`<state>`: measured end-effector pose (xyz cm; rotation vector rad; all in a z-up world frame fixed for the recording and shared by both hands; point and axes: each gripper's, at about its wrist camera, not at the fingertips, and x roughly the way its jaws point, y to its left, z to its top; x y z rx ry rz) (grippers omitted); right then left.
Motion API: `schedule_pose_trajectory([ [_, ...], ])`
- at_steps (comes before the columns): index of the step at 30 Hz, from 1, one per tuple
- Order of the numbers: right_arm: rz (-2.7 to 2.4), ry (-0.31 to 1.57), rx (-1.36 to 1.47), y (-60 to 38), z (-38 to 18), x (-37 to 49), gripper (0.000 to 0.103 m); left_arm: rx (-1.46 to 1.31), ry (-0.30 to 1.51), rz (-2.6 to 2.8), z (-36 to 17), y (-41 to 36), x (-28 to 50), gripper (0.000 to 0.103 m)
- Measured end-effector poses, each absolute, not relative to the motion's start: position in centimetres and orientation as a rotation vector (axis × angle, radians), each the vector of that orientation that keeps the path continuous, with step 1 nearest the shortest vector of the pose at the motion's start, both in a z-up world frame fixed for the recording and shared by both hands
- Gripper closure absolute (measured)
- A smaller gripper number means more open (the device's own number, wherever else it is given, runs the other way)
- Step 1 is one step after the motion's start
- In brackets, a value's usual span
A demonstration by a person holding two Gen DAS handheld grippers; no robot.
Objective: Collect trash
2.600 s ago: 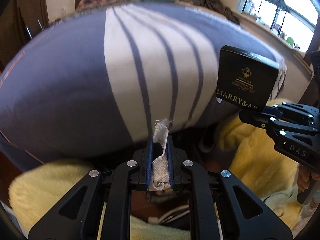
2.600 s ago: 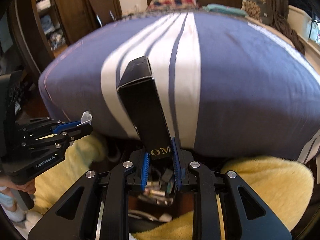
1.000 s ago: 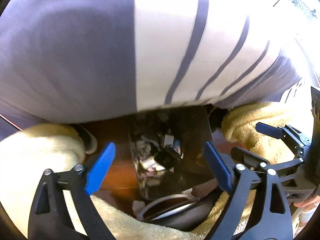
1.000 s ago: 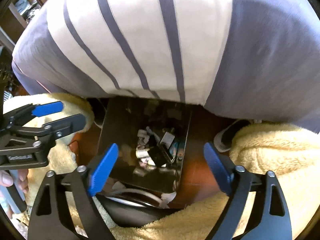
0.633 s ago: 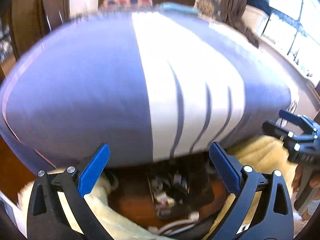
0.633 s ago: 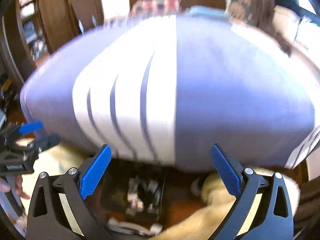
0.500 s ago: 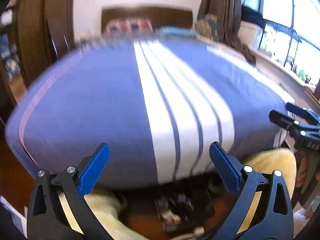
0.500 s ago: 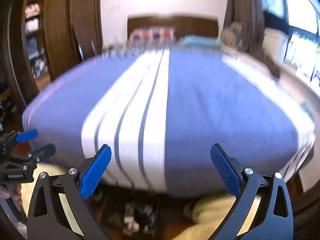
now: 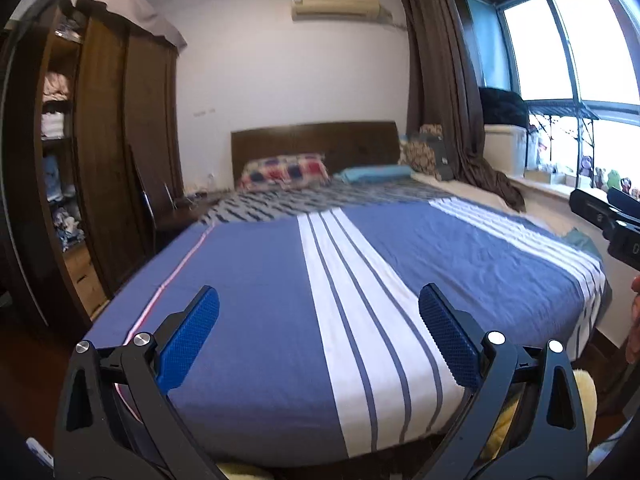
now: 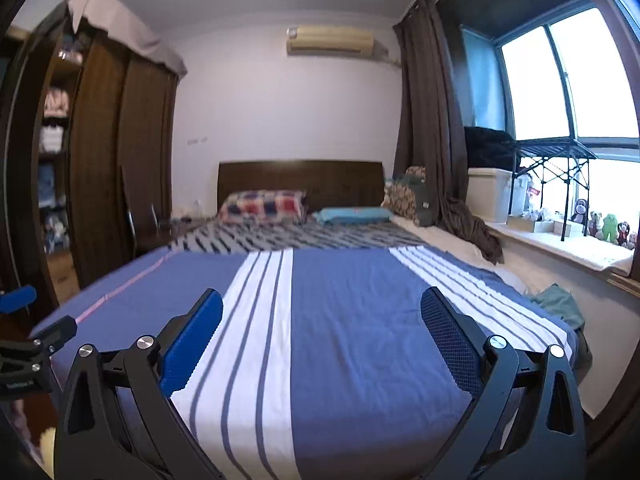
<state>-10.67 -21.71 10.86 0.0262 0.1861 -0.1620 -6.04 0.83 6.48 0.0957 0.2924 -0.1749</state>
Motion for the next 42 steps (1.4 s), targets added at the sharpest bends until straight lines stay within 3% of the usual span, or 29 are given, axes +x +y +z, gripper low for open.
schedule_pose_trajectory([
  [42, -0.136, 0.144, 0.045, -20.4, 10.8, -12.7, 0.004, 0.046, 0.249, -0.155, 6.5, 2.1, -8.1, 0.008],
])
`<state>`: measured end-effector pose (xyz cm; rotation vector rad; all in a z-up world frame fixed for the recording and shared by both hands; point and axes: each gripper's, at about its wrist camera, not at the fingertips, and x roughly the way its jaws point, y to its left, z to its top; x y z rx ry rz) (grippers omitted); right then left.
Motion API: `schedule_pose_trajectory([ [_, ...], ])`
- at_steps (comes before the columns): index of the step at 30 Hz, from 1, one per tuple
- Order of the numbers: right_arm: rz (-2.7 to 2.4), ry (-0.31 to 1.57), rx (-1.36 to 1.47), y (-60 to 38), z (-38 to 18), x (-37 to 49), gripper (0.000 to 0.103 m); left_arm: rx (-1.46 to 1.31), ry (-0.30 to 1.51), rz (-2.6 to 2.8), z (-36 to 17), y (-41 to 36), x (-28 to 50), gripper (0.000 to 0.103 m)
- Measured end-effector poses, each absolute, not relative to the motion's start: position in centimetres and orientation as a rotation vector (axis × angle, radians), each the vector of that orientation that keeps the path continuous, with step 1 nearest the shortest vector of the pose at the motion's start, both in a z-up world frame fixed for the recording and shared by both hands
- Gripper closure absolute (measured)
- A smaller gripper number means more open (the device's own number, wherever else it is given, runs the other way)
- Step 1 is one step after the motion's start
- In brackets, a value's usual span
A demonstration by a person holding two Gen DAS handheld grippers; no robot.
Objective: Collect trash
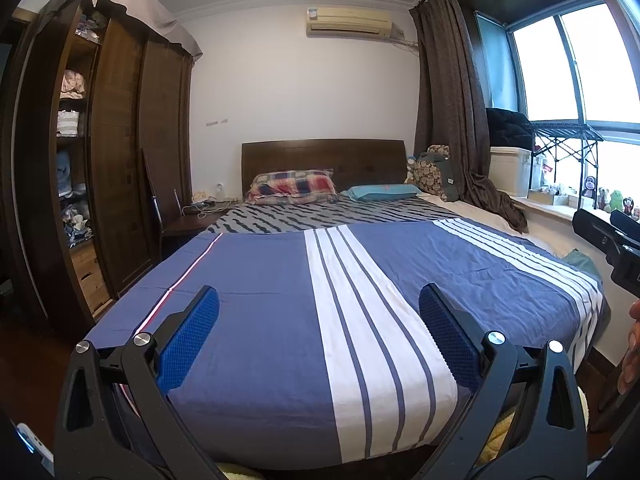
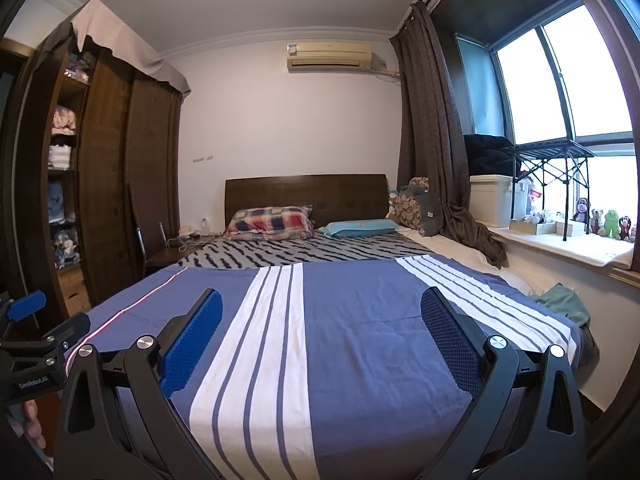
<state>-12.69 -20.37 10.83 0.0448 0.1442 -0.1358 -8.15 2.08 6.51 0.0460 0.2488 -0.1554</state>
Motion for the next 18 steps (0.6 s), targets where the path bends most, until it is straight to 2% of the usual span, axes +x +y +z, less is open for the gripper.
schedule_pose_trajectory([
  [18, -0.123, 0.155, 0.047, -20.03, 10.37, -12.76, 0.004, 0.046, 0.249, -0.159, 6.48, 2.10, -8.31, 0.008],
])
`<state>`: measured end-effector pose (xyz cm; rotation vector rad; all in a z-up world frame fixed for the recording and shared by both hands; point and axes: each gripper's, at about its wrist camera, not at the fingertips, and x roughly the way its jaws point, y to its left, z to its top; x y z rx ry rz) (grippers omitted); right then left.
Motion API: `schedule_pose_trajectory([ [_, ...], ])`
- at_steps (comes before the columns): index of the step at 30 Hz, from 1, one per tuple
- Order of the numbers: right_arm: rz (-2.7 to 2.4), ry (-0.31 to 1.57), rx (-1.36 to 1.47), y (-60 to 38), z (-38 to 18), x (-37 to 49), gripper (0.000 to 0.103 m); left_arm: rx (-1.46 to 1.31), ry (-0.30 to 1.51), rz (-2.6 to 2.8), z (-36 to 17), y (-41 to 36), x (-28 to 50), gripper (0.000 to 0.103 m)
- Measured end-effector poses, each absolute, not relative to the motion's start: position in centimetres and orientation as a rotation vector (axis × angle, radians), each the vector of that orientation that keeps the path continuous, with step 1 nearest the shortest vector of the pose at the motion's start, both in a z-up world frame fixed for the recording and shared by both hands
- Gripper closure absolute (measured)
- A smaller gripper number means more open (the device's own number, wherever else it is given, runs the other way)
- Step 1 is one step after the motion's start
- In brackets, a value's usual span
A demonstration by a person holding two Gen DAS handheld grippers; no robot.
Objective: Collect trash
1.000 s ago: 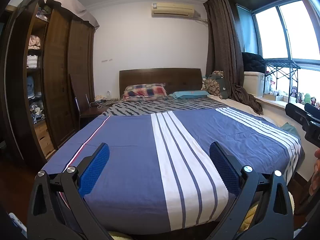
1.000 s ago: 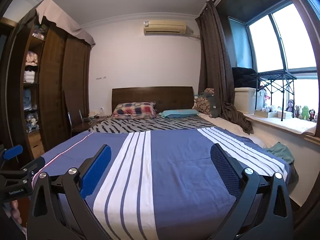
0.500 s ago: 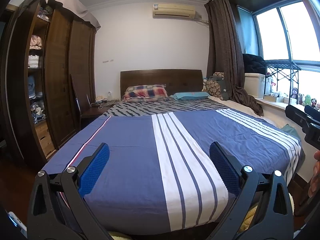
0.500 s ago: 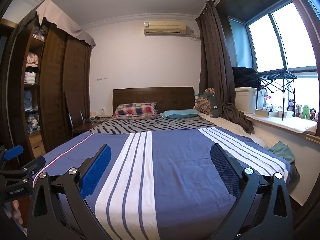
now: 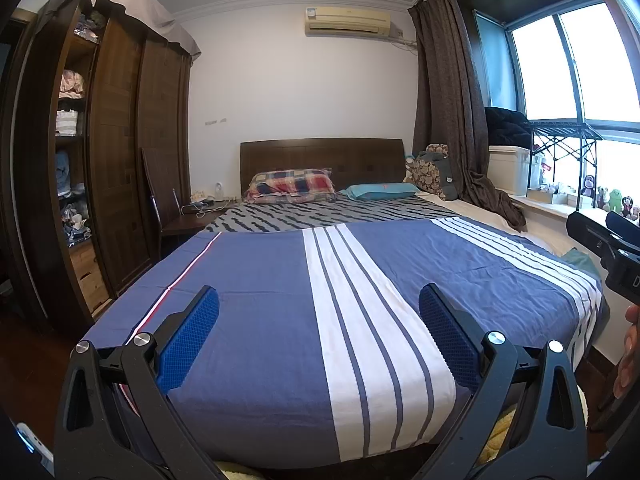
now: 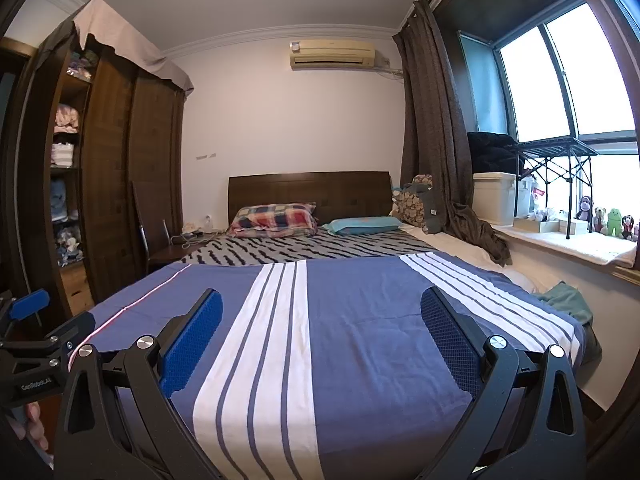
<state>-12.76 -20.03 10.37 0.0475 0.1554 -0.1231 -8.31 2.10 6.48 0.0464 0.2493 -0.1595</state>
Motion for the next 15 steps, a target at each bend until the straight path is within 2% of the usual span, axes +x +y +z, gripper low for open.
schedule_pose_trajectory([
  [15, -0.116, 0.159, 0.046, -19.74, 10.27, -13.00, 0.004, 0.044, 0.248, -0.158, 6.54, 2.25, -8.42, 0.008],
])
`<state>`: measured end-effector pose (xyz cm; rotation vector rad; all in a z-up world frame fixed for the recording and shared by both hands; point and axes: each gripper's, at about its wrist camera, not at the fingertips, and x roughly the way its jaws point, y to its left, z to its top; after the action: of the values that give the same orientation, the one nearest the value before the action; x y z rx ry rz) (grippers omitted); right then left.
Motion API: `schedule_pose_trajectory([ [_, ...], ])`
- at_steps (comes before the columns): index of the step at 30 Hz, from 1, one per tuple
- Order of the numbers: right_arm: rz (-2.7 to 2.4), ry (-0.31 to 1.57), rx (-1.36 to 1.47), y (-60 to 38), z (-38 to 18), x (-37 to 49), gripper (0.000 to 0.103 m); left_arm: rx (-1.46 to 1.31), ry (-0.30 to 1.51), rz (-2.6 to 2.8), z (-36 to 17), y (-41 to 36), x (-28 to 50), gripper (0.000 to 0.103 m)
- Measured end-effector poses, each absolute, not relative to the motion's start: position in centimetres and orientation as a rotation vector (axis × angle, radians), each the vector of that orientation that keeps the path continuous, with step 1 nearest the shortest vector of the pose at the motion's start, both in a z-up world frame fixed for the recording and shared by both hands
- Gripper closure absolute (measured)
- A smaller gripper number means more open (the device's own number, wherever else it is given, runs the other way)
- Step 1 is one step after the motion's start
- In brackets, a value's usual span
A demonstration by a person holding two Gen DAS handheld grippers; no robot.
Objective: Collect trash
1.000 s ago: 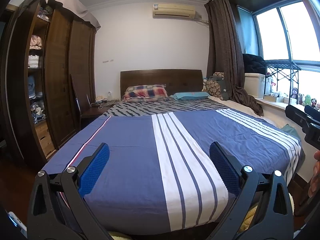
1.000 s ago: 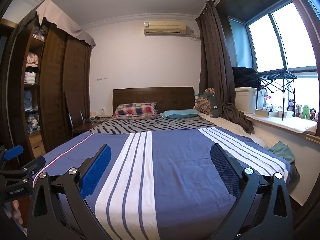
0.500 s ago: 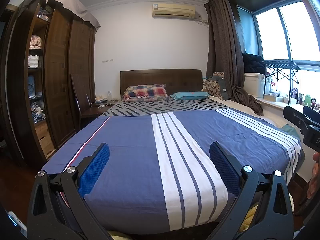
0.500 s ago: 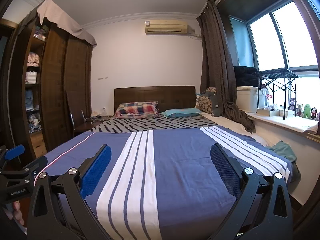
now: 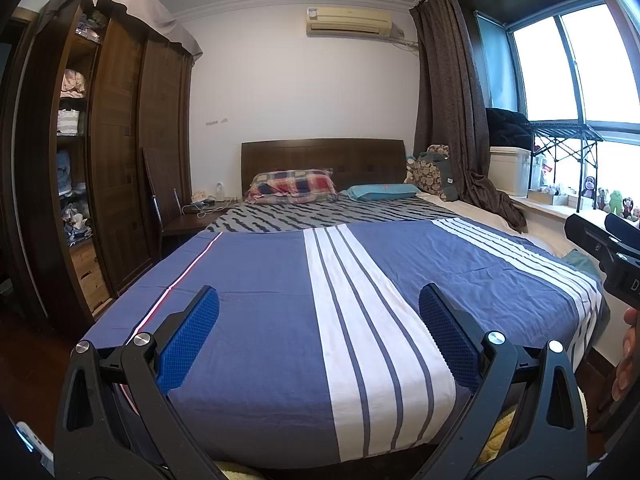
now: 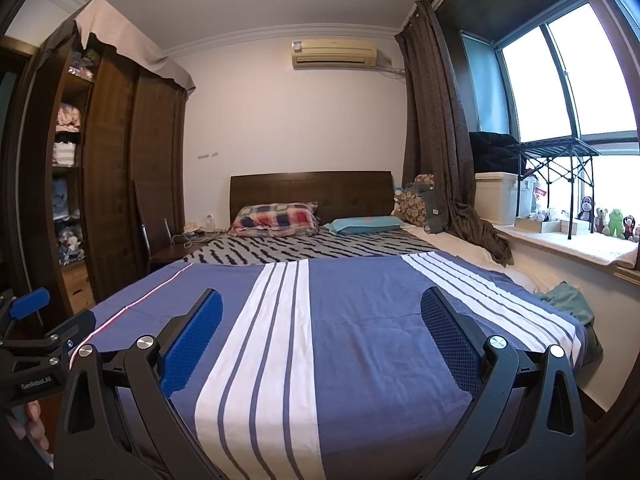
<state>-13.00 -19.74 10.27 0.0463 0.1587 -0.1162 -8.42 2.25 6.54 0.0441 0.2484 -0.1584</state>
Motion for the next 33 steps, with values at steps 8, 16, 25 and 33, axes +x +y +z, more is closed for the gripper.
schedule_pose_trajectory([
  [8, -0.116, 0.162, 0.046, -19.61, 10.27, -12.99, 0.004, 0.046, 0.250, -0.158, 6.51, 2.23, -8.43, 0.008],
  [16, -0.114, 0.162, 0.046, -19.55, 10.37, -13.01, 0.004, 0.045, 0.249, -0.156, 6.74, 2.26, -8.45, 0.008],
  [25, -0.109, 0.163, 0.044, -19.44, 10.43, -13.01, 0.004, 0.043, 0.245, -0.153, 6.78, 2.44, -8.56, 0.008],
  [33, -0.111, 0.162, 0.045, -19.32, 10.51, -13.01, 0.004, 0.044, 0.244, -0.152, 6.77, 2.46, -8.55, 0.008],
])
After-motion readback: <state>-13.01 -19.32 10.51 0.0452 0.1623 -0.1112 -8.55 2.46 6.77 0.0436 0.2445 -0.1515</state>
